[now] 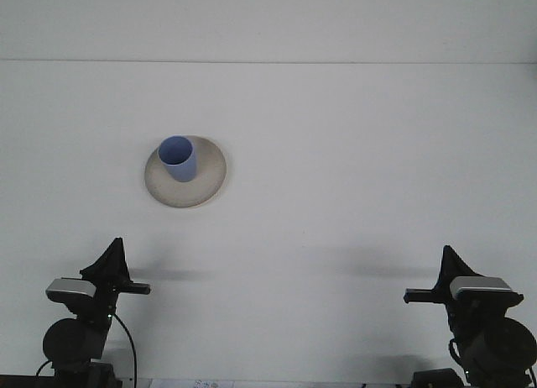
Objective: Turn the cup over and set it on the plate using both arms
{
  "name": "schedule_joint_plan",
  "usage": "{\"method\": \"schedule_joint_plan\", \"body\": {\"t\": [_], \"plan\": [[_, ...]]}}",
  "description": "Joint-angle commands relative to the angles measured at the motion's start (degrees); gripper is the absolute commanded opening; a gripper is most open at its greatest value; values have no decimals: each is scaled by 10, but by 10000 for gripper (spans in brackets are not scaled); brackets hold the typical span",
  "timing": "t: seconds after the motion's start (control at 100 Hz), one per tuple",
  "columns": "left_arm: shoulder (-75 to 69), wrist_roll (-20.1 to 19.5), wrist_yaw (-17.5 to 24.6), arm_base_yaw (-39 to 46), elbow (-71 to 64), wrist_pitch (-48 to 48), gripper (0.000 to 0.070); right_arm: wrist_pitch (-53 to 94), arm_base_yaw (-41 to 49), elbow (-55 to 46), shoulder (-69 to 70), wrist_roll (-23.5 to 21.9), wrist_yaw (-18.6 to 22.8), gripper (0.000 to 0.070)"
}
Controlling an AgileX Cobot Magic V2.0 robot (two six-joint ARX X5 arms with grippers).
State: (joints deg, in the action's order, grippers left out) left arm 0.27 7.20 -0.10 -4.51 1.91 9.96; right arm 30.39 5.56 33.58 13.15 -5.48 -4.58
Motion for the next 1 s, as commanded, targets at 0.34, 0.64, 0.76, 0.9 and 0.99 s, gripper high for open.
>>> {"method": "schedule_joint_plan", "body": {"t": [0.34, 0.64, 0.76, 0.9, 0.99], "plan": [[-1, 1, -1, 0, -11, 5, 12, -81, 0, -61, -35, -6, 0, 0], [-1, 2, -1, 0, -11, 5, 12, -235, 0, -242, -131, -6, 0, 0], [-1, 2, -1, 0, -11, 5, 12, -296, 0, -290, -131, -6, 0, 0], [-1, 2, -1, 0, -11, 5, 12, -368, 0, -329, -131, -5, 0, 0], [-1, 1, -1, 0, -11, 5, 12, -369, 0, -329, -131, -5, 0, 0]]}}
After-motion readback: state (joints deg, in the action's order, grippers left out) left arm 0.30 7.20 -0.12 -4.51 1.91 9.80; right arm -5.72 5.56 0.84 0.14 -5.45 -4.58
